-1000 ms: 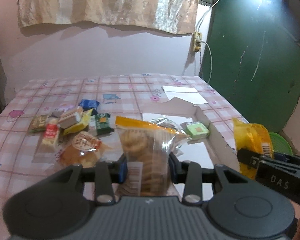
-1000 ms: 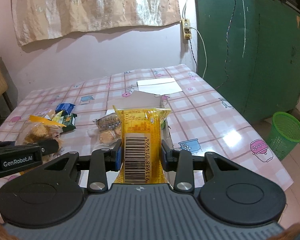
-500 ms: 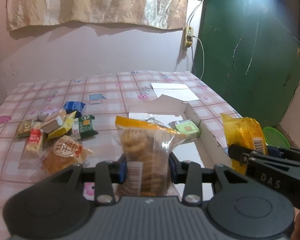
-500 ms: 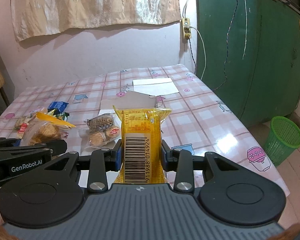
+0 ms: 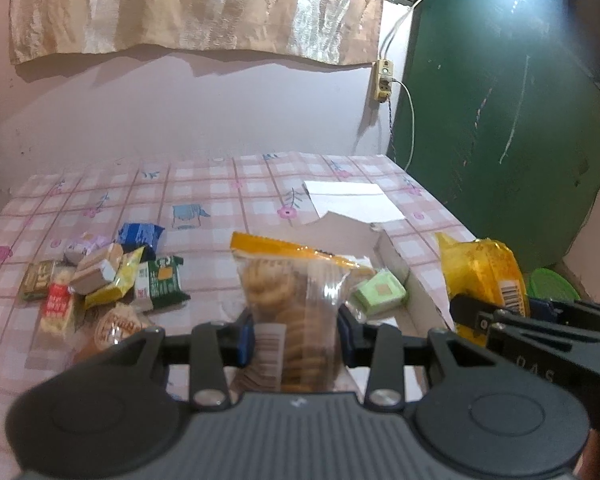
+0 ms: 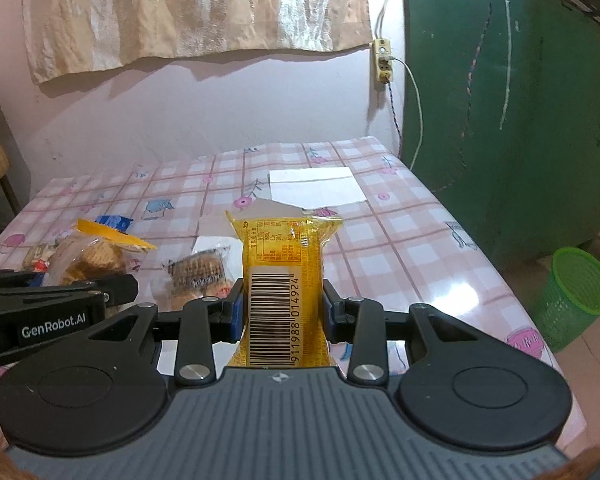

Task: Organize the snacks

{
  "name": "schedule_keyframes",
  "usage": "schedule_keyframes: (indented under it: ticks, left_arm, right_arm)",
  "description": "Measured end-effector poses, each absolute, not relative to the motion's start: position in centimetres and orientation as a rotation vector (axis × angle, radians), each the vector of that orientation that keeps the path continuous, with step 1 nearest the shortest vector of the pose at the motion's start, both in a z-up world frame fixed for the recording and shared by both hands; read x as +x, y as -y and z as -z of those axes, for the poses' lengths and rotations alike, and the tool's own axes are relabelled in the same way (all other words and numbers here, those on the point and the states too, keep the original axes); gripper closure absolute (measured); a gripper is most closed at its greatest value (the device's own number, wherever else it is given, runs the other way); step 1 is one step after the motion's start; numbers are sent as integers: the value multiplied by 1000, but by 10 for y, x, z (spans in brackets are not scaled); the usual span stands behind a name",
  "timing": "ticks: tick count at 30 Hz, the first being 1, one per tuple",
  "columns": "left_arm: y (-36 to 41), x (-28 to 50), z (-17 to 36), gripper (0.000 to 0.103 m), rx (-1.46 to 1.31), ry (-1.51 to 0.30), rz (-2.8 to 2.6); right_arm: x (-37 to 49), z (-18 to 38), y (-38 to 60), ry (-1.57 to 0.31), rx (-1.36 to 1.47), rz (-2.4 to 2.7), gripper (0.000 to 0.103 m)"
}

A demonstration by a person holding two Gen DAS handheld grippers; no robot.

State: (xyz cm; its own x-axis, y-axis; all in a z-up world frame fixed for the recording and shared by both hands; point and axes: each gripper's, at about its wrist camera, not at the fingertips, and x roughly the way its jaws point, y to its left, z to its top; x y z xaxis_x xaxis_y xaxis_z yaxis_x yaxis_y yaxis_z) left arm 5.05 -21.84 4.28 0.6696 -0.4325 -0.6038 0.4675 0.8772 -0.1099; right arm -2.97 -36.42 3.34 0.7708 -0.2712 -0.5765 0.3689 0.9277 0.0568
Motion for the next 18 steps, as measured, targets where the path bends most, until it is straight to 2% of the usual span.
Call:
schedule_keyframes:
  ticks: [18]
  left_arm:
    - [254,110,-41,65,78,-679,528]
  right_arm:
    - [43,-35,399,-611,170,320,60]
